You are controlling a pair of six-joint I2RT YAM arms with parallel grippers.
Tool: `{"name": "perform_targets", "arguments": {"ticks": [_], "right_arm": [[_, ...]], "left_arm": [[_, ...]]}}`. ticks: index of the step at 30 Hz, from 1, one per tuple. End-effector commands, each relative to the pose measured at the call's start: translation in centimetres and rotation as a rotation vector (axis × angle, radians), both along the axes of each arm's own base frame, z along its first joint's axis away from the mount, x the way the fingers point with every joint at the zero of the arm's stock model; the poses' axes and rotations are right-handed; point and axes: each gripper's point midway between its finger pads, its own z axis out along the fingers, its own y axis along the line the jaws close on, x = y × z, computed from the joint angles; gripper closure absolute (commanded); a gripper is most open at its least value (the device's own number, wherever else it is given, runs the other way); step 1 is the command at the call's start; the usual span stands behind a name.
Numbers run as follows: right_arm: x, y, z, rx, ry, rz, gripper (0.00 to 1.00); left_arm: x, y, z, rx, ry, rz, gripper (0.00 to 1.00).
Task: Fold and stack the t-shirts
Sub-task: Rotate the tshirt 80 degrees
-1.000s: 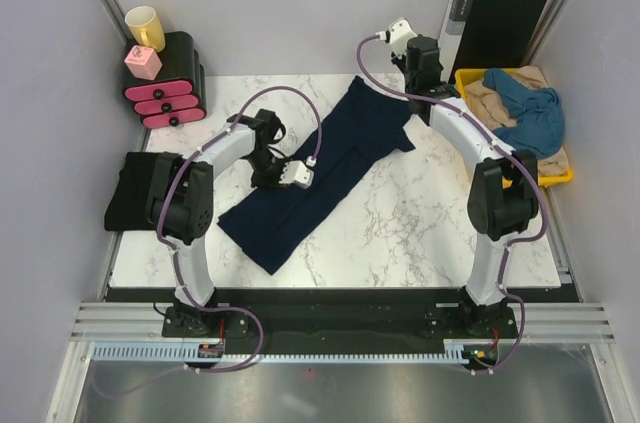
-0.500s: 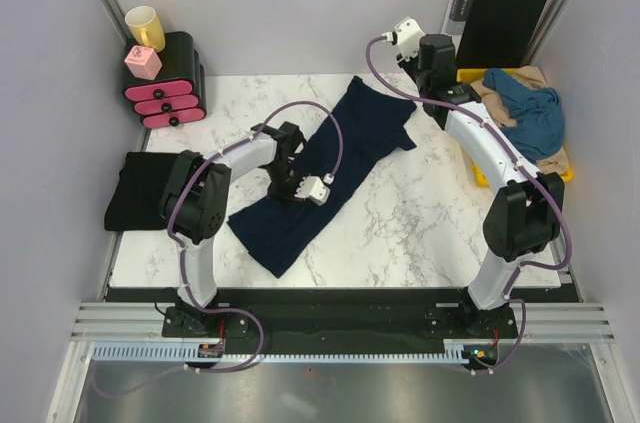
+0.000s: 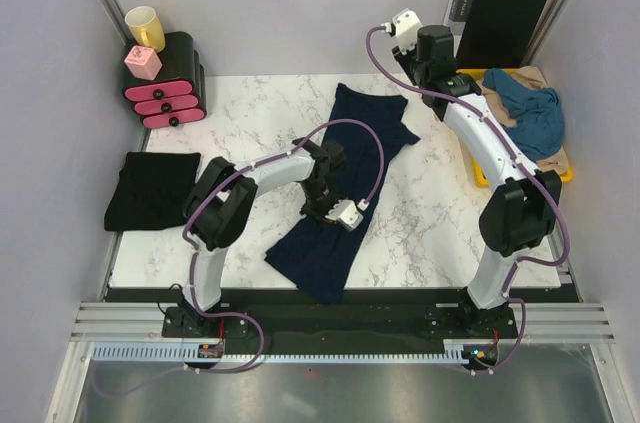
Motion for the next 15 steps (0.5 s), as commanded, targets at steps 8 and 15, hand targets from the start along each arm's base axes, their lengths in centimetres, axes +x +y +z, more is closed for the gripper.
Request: {"name": "perform_targets", "arguments": {"ticks": [8,15], "right_arm": [[0.0,1.8,-2.8,0.046,0.089,0.023,0.54],[0.2,2.2,-8.3,0.027,0.197,0.035,0.55]], "left_arm": [[0.9,-6.5,5.8,-0.202,0.036,0.090,0.98],[2.0,-1.0,10.7,-0.177,-0.117,0.191,0.75]]}}
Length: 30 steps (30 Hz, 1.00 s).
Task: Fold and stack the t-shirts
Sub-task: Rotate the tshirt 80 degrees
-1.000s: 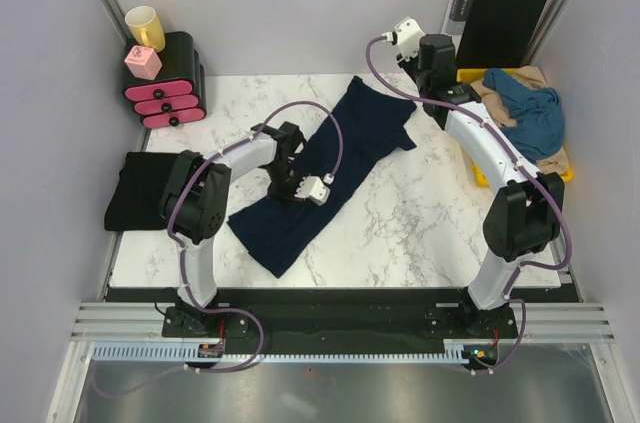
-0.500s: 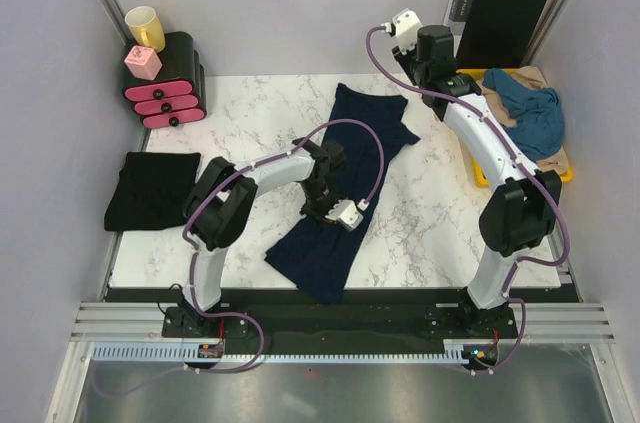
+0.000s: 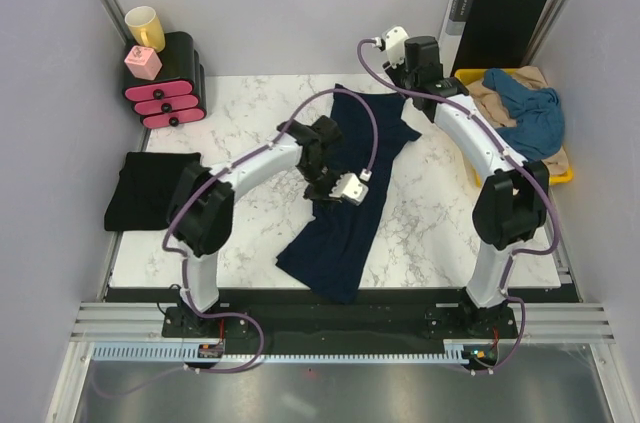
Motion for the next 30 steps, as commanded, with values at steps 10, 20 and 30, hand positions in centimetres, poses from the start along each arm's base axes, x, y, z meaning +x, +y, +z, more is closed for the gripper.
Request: {"name": "perform_targets", "arguments": {"ticks": [10,20,30], "right_arm": [[1.7,4.7,-14.4,0.068,0.349,0.164,1.00],[1.1,7.2,-18.3,0.090,0.468,0.313,1.00],[2.2,7.4,-22.8,0.033,0.515,0.346,1.00]], "left_arm": [[5.1,12.3,7.6,0.084,-0.284,0.480,0.98],[8.8,16.1,8.1,0.122,-0.362,0.638,0.98],[10.4,16.7,8.2,0.148,-0.398,0.647,0.98]]}}
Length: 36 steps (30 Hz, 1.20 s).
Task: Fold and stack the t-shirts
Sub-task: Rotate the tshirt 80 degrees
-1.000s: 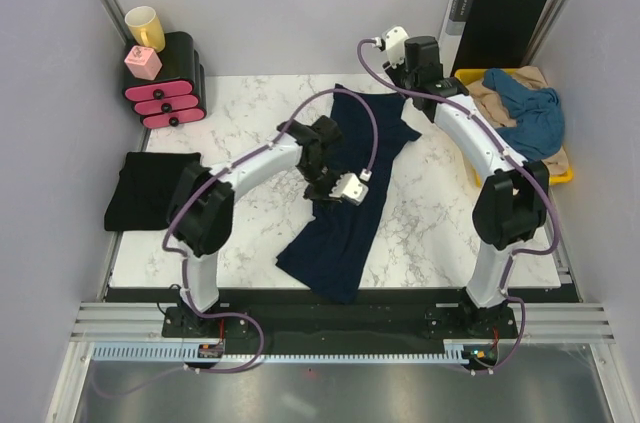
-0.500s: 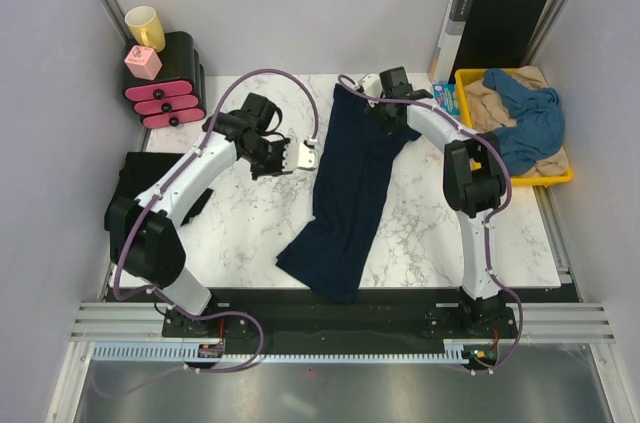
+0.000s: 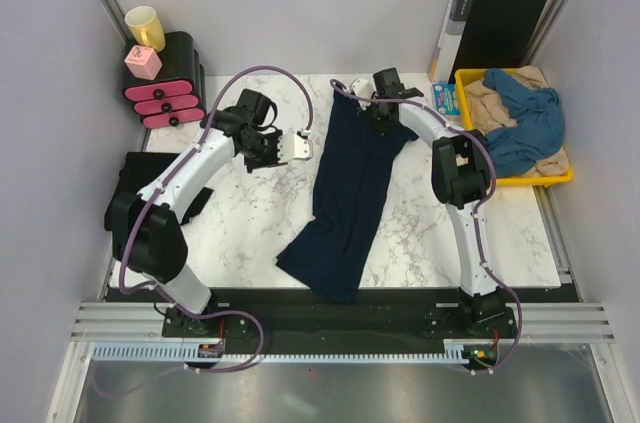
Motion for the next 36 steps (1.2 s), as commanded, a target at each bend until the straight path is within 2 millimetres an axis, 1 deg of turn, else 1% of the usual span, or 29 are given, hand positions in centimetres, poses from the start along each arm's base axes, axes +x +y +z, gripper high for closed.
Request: {"name": "perform_targets", "arguments": {"ticks": [1,4,7,10,11,13,14,16,17,19,20,22,23,25,26,28,29,30,31,32,34,35,36], "right_arm": [[0.3,0.6,-1.4,-0.004,0.016,0.048,1.00],[0.2,0.9,-2.4,-0.019,0.025,0.062,1.00],[1.0,1.0,-3.0,-0.053,-0.009,0.064,1.00],[2.7,1.6,-2.9,-0.079,-0.094,0.091,1.00],[3.5,2.1,-3.0,-0.079,-0.134,0.101,1.00],[4.7,2.6,-2.7,-0.088,-0.192,0.121,1.00],[5.7,3.3,-2.6,-0.092,-0.245,0.141,1.00],[7.0,3.9,-2.2,-0.115,-0.313,0.149,1.00],[8.1,4.9,-1.8,-0.121,-0.388,0.166,1.00],[9.5,4.6,-1.3,-0.172,-0.472,0.138,1.00],[10.6,5.0,-0.5,-0.174,-0.550,0.123,1.00],[11.8,4.7,0.7,-0.199,-0.634,0.093,1.00],[12.5,4.2,2.0,-0.214,-0.693,0.040,1.00],[12.8,3.8,3.3,-0.218,-0.721,0.006,1.00],[12.7,3.5,4.1,-0.213,-0.731,-0.007,0.97],[12.1,3.3,5.2,-0.205,-0.740,-0.017,0.85],[11.3,2.9,6.5,-0.194,-0.756,-0.026,0.75],[10.8,2.9,7.4,-0.181,-0.764,-0.024,0.69],[10.3,2.8,8.6,-0.153,-0.777,-0.041,0.61],[9.3,2.4,11.2,-0.125,-0.807,-0.063,0.47],[8.3,1.9,13.7,-0.090,-0.823,-0.101,0.44],[7.3,1.3,16.0,-0.077,-0.839,-0.114,0.44],[6.8,1.0,17.2,-0.073,-0.849,-0.127,0.43]], "left_arm": [[1.8,0.1,1.3,-0.004,-0.055,0.034,0.98],[2.0,0.2,1.4,-0.001,-0.064,0.032,0.98],[2.3,0.2,1.6,-0.005,-0.075,0.039,0.98],[2.3,0.1,1.7,-0.010,-0.076,0.046,0.98],[2.3,0.1,1.7,-0.011,-0.076,0.048,0.98],[2.4,0.2,1.8,-0.013,-0.082,0.052,0.98],[2.3,0.2,1.7,-0.013,-0.079,0.051,0.98],[2.3,0.2,1.8,-0.015,-0.079,0.055,0.98],[2.2,0.1,1.7,-0.017,-0.076,0.054,0.98],[2.0,0.2,1.7,-0.019,-0.075,0.058,0.98],[1.9,0.2,1.6,-0.018,-0.071,0.059,0.98],[1.8,0.3,1.5,-0.017,-0.074,0.059,0.98],[1.6,0.5,1.2,-0.012,-0.068,0.057,0.98],[1.4,0.7,1.2,-0.013,-0.070,0.059,0.98],[1.3,0.7,1.0,-0.016,-0.070,0.058,0.98],[1.3,0.9,0.8,-0.017,-0.071,0.058,0.98],[1.4,0.9,0.7,-0.019,-0.071,0.059,0.98],[1.5,0.8,0.8,-0.025,-0.078,0.061,0.98],[1.6,0.8,1.0,-0.032,-0.084,0.062,0.98],[1.6,0.7,1.0,-0.041,-0.087,0.066,0.98],[2.4,0.6,1.5,-0.068,-0.132,0.069,0.98],[2.2,0.7,1.5,-0.075,-0.149,0.070,0.98],[2.4,0.6,1.7,-0.085,-0.172,0.069,0.98]]}}
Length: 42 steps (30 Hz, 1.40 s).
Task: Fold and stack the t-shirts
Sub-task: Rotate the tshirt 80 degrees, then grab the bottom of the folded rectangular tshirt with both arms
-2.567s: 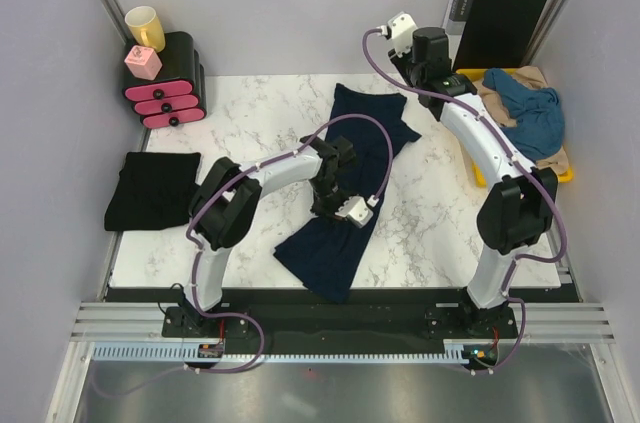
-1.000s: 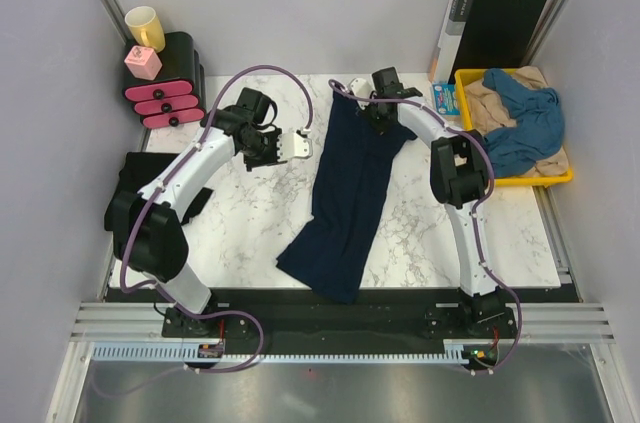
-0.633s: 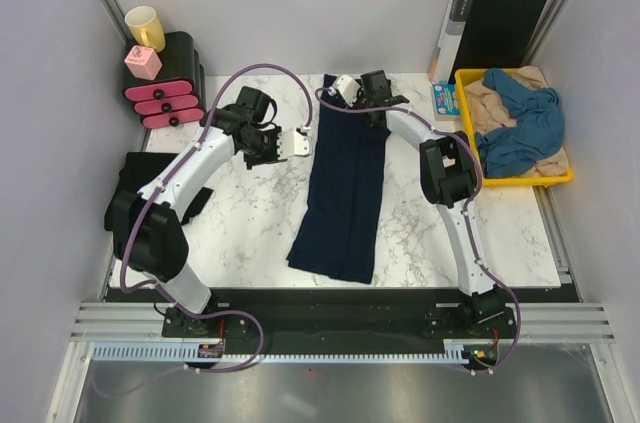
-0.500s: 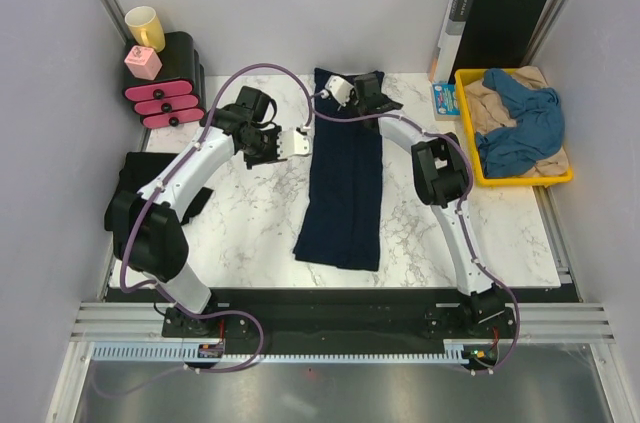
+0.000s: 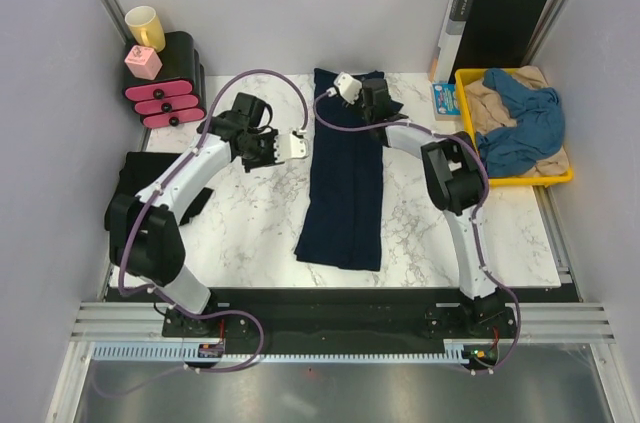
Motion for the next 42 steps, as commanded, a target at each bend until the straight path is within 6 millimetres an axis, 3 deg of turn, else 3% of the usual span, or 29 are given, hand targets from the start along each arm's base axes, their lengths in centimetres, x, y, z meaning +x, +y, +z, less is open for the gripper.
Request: {"name": "perform_targets", "arguments": {"ticks": [1,2,4,6,7,8,9,10,11,12,14,16,18,19,20,22,24,27,28,30,32,36,38,42], "right_arm": [[-1.7,-1.5,16.2,0.176,-0.258,-0.053,0.43],[-2.4,-2.1,15.7,0.170,-0.242,-0.059,0.42],[-3.6,-2.5,17.4,0.170,-0.248,-0.047,0.41],[-5.0,-3.0,16.3,0.128,-0.194,-0.032,0.41],[-6.1,-2.9,17.8,0.125,-0.201,0.005,0.41],[-7.8,-3.3,14.8,0.080,-0.120,0.030,0.42],[-9.0,-3.5,14.0,0.027,-0.095,0.069,0.42],[-10.4,-3.6,12.9,-0.003,-0.060,0.111,0.42],[-13.6,-3.8,10.7,-0.034,0.017,0.179,0.43],[-15.2,-3.9,9.8,-0.075,0.049,0.234,0.43],[-20.9,-4.2,6.9,-0.122,0.176,0.372,0.43],[-25.4,-5.2,5.5,-0.190,0.206,0.476,0.42],[-28.5,-5.3,4.4,-0.207,0.230,0.563,0.40],[-29.9,-5.4,4.9,-0.227,0.209,0.604,0.39],[-31.9,-5.8,3.9,-0.227,0.294,0.627,0.38],[-33.2,-5.0,5.4,-0.160,0.335,0.627,0.36],[-35.3,-5.2,5.2,-0.160,0.405,0.635,0.31],[-37.9,-5.3,5.2,-0.288,0.335,0.722,0.27],[-39.0,-5.2,5.2,-0.331,0.298,0.755,0.27],[-40.0,-5.3,5.0,-0.428,0.265,0.839,0.23],[-41.1,-5.6,4.0,-0.490,0.269,0.895,0.23],[-42.1,-5.5,2.5,-0.583,0.243,1.005,0.22],[-43.0,-5.5,1.0,-0.602,0.245,1.063,0.22],[-44.8,-5.6,-2.4,-0.669,0.238,1.180,0.22]], "left_arm": [[1.3,-0.6,2.5,-0.101,-0.161,0.023,0.98],[1.3,-0.6,3.1,-0.109,-0.196,0.015,0.98],[1.7,-0.7,3.2,-0.115,-0.249,0.003,0.98],[1.6,-0.8,3.8,-0.122,-0.277,-0.011,0.98],[1.3,-0.9,3.6,-0.131,-0.274,-0.019,0.98],[1.1,-1.0,3.7,-0.136,-0.287,-0.040,0.98],[0.6,-1.2,4.1,-0.145,-0.302,-0.069,0.98],[-0.8,-1.5,2.7,-0.152,-0.274,-0.116,0.96],[-1.1,-1.8,2.6,-0.144,-0.304,-0.170,0.95],[-1.8,-2.3,2.2,-0.144,-0.309,-0.209,0.95],[-4.1,-2.9,0.8,-0.132,-0.327,-0.320,0.95],[-7.1,-3.5,-1.2,-0.123,-0.337,-0.432,0.89],[-8.1,-4.5,-1.5,-0.112,-0.433,-0.549,0.81],[-9.7,-4.5,-3.4,-0.126,-0.409,-0.597,0.74],[-10.3,-4.9,-2.9,-0.134,-0.440,-0.638,0.71],[-11.3,-6.0,-2.5,-0.203,-0.417,-0.647,0.68],[-11.9,-6.4,-2.2,-0.253,-0.387,-0.626,0.69],[-12.9,-6.5,-2.9,-0.263,-0.457,-0.690,0.69],[-13.8,-6.6,-4.1,-0.277,-0.479,-0.724,0.68],[-15.4,-7.0,-3.8,-0.298,-0.561,-0.827,0.63],[-17.1,-7.1,-5.0,-0.316,-0.573,-0.900,0.52],[-19.8,-7.7,-6.0,-0.354,-0.615,-1.046,0.43],[-20.1,-7.7,-6.6,-0.345,-0.620,-1.087,0.33],[-20.3,-7.9,-7.3,-0.332,-0.613,-1.141,0.24]]}}
